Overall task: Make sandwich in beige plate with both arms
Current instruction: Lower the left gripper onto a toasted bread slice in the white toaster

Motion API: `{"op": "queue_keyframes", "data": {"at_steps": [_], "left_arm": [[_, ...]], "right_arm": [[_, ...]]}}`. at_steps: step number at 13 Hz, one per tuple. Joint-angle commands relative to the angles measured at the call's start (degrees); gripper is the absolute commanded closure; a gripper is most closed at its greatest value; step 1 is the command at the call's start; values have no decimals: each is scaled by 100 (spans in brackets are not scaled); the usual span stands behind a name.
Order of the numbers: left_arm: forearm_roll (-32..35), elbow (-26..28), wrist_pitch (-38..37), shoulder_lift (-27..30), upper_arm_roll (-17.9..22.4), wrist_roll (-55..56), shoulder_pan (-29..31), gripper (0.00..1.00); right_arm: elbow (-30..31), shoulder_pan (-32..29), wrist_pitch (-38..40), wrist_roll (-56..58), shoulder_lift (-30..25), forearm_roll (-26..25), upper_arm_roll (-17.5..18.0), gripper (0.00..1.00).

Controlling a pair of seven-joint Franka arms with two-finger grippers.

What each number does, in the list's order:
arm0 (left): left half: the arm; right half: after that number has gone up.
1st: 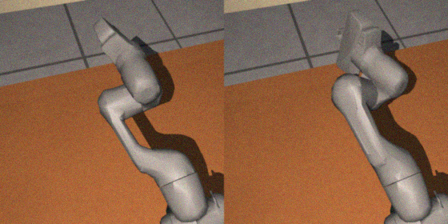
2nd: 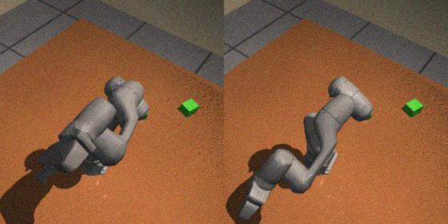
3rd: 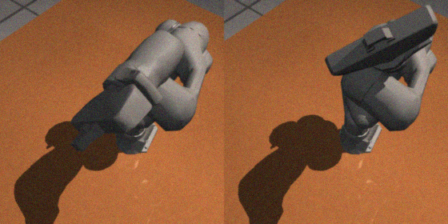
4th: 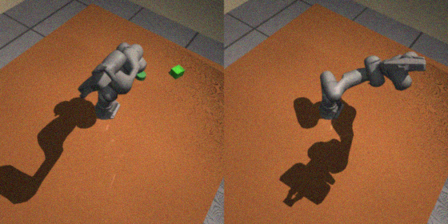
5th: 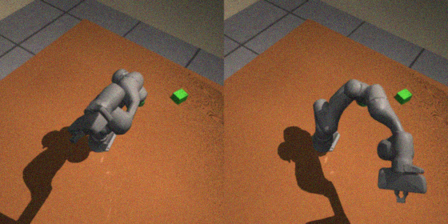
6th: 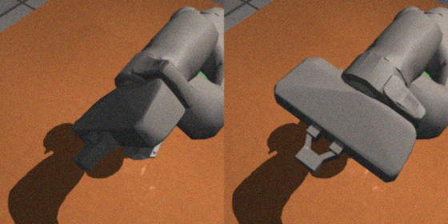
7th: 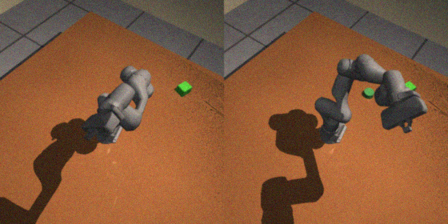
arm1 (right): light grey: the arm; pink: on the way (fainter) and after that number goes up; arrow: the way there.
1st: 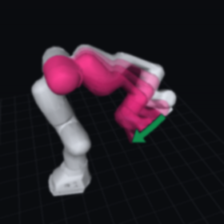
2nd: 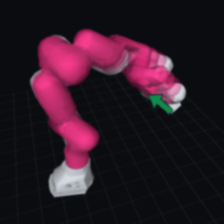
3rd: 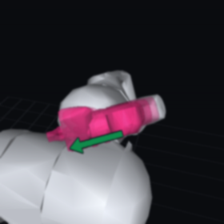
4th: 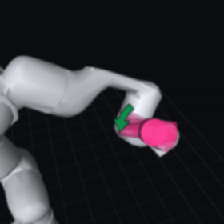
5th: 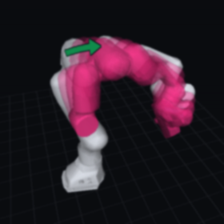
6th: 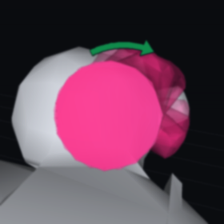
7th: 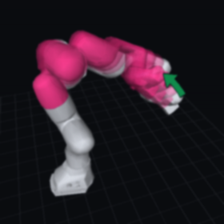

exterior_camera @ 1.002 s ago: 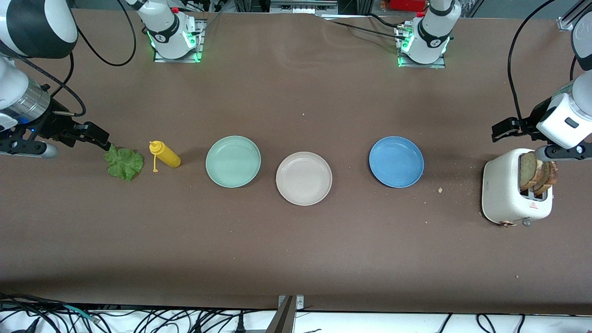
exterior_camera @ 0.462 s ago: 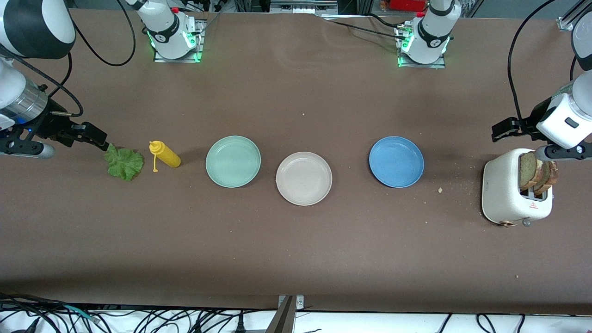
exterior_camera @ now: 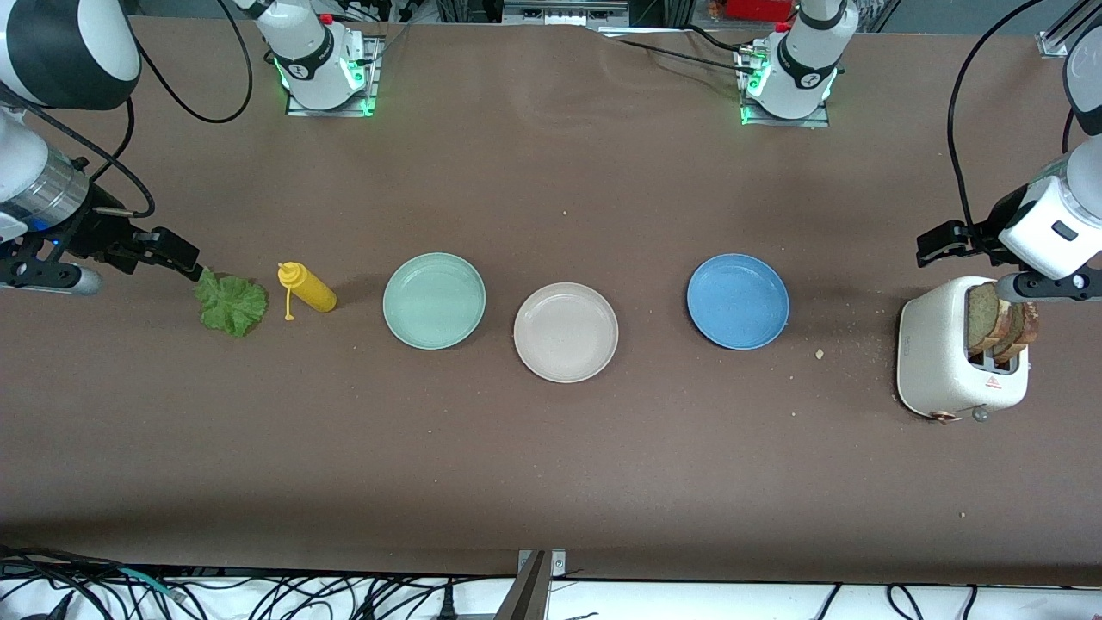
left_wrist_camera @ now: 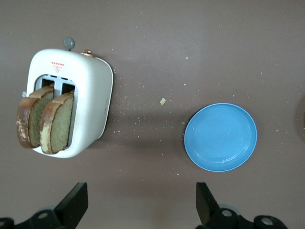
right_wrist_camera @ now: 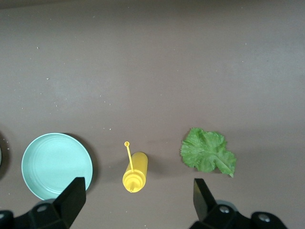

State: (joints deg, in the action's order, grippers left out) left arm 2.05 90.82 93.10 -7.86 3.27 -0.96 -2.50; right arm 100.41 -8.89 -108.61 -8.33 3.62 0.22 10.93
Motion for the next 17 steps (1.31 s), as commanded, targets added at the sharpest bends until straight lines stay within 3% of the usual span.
{"op": "queue_keyframes", "data": {"at_steps": [1,17], "left_arm": [[67,-73,50,-137,-19,-509,232,0],[-29,410,1667,-998,-19,-2276,1164,0]], "right_arm": [[-109,-34,103,25,34,31,14,0],[-83,-43,112,51,51,31,-30,0]]}}
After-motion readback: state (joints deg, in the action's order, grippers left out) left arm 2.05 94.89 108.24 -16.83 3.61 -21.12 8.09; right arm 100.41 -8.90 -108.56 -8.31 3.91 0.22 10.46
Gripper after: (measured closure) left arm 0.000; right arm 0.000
